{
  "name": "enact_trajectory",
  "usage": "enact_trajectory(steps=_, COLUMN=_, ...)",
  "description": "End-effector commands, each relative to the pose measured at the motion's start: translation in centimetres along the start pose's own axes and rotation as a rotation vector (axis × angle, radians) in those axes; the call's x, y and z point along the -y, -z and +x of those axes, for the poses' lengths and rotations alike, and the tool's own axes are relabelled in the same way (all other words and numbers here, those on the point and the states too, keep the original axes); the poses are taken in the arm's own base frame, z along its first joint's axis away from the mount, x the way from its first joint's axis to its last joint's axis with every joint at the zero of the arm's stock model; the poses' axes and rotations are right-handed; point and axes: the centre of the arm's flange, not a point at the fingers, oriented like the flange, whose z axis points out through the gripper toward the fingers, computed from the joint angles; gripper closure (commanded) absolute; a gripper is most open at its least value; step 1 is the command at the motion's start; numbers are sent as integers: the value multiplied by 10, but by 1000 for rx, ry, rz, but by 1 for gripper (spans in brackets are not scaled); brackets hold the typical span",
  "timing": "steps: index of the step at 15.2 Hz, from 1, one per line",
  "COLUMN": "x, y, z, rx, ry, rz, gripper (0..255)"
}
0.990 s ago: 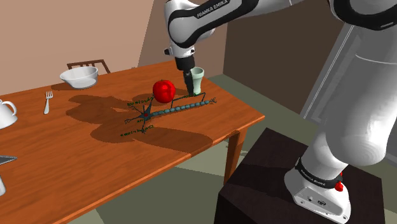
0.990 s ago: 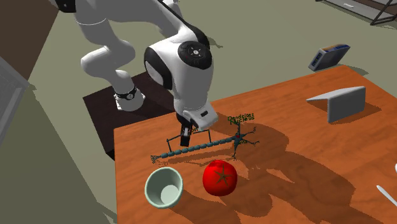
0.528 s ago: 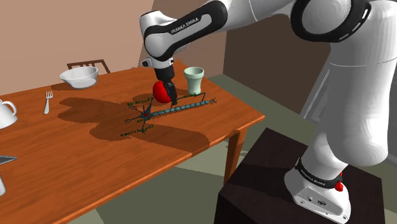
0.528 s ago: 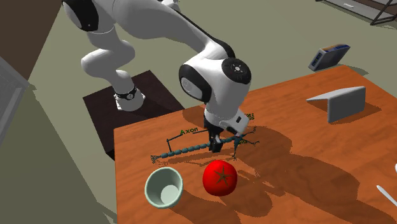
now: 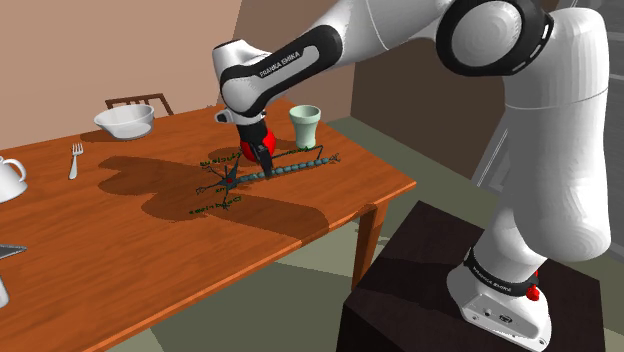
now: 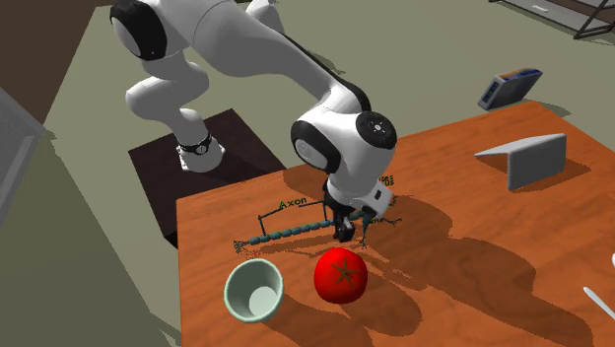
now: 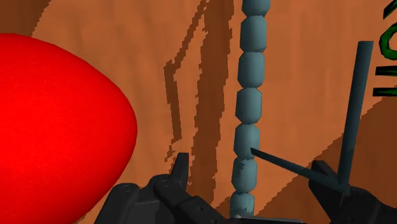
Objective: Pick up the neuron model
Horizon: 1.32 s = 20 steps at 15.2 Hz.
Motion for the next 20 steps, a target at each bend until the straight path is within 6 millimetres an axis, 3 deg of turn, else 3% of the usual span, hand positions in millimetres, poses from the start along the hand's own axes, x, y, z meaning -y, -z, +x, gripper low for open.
enact_trajectory(steps=1, x=0, y=-8, z=0, rx=0, ry=0, rz=0, gripper=0)
enact_trajectory(steps=2, x=0, y=-8, z=0, rx=0, ry=0, rz=0, gripper=0)
enact_trajectory(steps=3, x=0, y=-8, z=0, rx=0, ry=0, rz=0, gripper=255)
enact_trajectory(steps=12, x=0, y=-8, z=0, rx=0, ry=0, rz=0, gripper=255)
enact_trajectory(steps=20, x=3, y=34, z=-4, rx=0, ry=0, rz=0, gripper=255)
